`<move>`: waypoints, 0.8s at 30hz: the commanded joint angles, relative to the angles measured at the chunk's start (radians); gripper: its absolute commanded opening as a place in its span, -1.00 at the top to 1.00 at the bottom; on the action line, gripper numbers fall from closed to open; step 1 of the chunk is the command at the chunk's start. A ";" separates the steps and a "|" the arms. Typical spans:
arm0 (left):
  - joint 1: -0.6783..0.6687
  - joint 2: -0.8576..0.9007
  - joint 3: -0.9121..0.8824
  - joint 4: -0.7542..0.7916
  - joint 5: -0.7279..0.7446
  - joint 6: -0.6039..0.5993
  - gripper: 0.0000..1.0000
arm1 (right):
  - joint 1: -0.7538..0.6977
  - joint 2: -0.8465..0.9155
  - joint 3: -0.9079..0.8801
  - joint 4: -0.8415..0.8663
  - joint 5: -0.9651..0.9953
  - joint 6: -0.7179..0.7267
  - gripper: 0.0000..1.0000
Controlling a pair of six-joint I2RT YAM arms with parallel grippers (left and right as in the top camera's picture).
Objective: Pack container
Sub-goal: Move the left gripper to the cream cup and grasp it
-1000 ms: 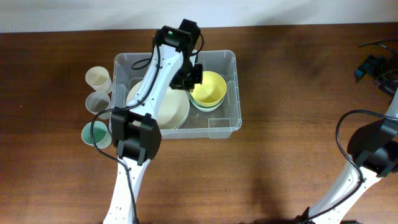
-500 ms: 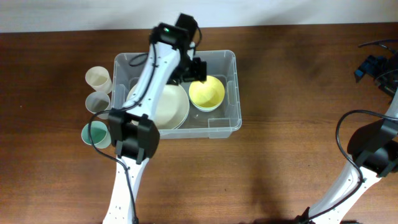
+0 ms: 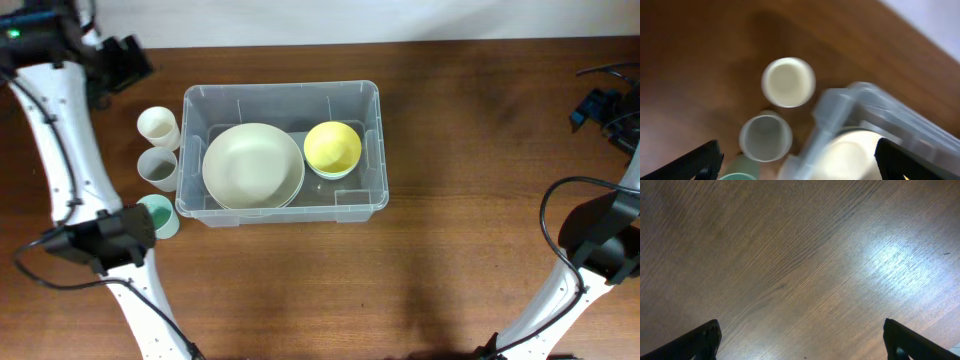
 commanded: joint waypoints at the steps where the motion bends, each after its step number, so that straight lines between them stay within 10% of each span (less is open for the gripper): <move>1: 0.053 -0.006 -0.133 0.046 -0.012 0.028 -0.98 | 0.001 -0.021 -0.003 0.000 0.010 0.007 -0.98; 24: 0.078 -0.005 -0.612 0.462 -0.012 0.040 -0.79 | 0.001 -0.021 -0.003 0.000 0.010 0.007 -0.98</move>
